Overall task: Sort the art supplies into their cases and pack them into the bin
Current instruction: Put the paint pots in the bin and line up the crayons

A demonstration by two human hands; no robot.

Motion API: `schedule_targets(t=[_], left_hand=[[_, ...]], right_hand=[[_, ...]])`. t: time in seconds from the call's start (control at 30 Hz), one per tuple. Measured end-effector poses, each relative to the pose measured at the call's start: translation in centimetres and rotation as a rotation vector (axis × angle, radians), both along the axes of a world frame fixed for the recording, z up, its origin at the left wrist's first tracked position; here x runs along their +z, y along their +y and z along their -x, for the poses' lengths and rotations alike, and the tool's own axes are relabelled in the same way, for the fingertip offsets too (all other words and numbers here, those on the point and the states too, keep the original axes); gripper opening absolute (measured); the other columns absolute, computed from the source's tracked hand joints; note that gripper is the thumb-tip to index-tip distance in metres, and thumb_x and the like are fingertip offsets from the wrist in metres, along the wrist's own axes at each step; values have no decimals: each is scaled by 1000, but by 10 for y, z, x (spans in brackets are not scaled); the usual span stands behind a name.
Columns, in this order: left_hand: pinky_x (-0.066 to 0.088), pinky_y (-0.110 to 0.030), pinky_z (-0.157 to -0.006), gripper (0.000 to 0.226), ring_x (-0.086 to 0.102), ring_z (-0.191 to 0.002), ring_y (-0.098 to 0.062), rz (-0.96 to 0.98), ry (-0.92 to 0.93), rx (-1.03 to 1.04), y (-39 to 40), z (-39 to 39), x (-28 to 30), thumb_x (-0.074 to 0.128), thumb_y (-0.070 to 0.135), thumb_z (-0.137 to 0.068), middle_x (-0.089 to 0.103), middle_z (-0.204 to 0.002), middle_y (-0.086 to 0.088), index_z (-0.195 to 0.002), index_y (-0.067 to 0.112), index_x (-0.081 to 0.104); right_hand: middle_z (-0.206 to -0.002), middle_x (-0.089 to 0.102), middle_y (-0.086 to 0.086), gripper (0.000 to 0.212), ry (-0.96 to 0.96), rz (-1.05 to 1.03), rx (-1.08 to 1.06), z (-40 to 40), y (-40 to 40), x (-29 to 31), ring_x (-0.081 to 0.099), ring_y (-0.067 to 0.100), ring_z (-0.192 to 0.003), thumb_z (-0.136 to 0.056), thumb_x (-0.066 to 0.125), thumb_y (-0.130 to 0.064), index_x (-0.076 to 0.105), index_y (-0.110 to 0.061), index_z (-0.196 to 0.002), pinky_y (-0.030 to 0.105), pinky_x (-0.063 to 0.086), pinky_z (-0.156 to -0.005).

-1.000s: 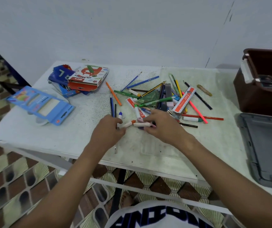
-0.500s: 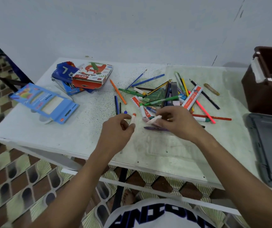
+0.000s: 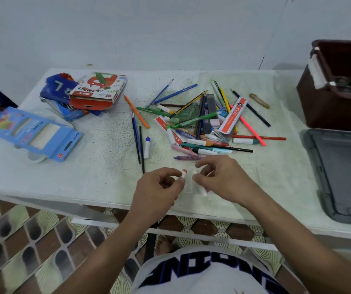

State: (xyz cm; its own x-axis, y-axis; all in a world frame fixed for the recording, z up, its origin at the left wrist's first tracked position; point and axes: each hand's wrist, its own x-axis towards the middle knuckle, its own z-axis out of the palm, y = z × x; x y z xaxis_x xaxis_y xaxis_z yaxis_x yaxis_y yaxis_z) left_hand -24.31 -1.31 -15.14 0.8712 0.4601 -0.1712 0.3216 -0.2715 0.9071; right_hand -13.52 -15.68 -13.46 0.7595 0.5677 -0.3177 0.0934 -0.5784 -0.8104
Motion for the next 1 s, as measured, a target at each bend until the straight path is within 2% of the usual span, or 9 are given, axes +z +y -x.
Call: schedule_targets(t=[0.23,0.3,0.37,0.47,0.53,0.67,0.83,0.9,1.0], left_hand=[[58,-42,-56,16,65,-53,-15,-53,-15,24,-6,-3,-9,71,36,-83,68,-62,3,-90,21,71],[57,-40,-57,18,65,-55,-14,-53,-3,26,-7,-3,-12,71,39,-83,68,-63,4,-91,22,70],[56,-34,-57,18,63,-57,-11,-91,14,22,-5,-3,-16,70,41,-83,67,-65,5,-92,25,70],[45,-18,-51,17,54,-53,-2,-152,27,22,-2,-3,-19,69,42,-84,63,-62,6,-91,27,71],[40,-15,-50,13,51,-51,0,-172,28,19,1,-4,-19,68,41,-84,60,-58,9,-89,29,70],[49,-23,-55,13,53,-56,-1,-186,9,-25,5,-6,-20,65,36,-88,59,-64,13,-98,31,70],[46,-18,-67,28,54,-67,-1,-320,28,-201,7,-14,-19,65,36,-88,60,-82,9,-116,33,68],[46,-19,-69,29,55,-68,-1,-355,42,-229,7,-16,-19,65,37,-88,59,-82,8,-116,33,68],[47,-20,-70,29,55,-70,-1,-372,47,-236,7,-17,-20,66,39,-86,59,-82,9,-114,33,68]], right_hand=[[-79,66,5,15,-122,18,-54,3,15,-14,65,18,-60,-83,72,-26,66,-14,-90,39,59,-61],[-83,67,3,16,-175,19,-63,4,17,-20,62,12,-65,-85,70,-26,69,-13,-94,25,57,-62],[-87,67,-1,20,-224,21,-59,5,15,-22,59,5,-68,-86,68,-27,70,-15,-102,8,47,-58],[-92,67,-3,22,-300,16,-24,8,8,-20,60,4,-73,-88,66,-23,70,-17,-109,12,48,-68],[-94,66,-2,22,-330,31,21,9,2,-18,58,3,-73,-88,66,-22,71,-18,-109,8,44,-67],[-89,64,0,17,-338,80,109,11,-2,-19,55,5,-73,-89,64,-26,73,-19,-101,11,40,-64],[-91,62,1,22,-294,89,174,8,-4,-13,55,11,-80,-88,65,-32,71,-15,-100,22,43,-71],[-95,61,-1,25,-264,80,194,6,-6,-14,55,8,-82,-86,67,-33,69,-18,-106,19,42,-71],[-93,59,-4,31,-314,65,166,4,-7,-22,53,6,-80,-88,66,-23,66,-17,-118,3,35,-68]])
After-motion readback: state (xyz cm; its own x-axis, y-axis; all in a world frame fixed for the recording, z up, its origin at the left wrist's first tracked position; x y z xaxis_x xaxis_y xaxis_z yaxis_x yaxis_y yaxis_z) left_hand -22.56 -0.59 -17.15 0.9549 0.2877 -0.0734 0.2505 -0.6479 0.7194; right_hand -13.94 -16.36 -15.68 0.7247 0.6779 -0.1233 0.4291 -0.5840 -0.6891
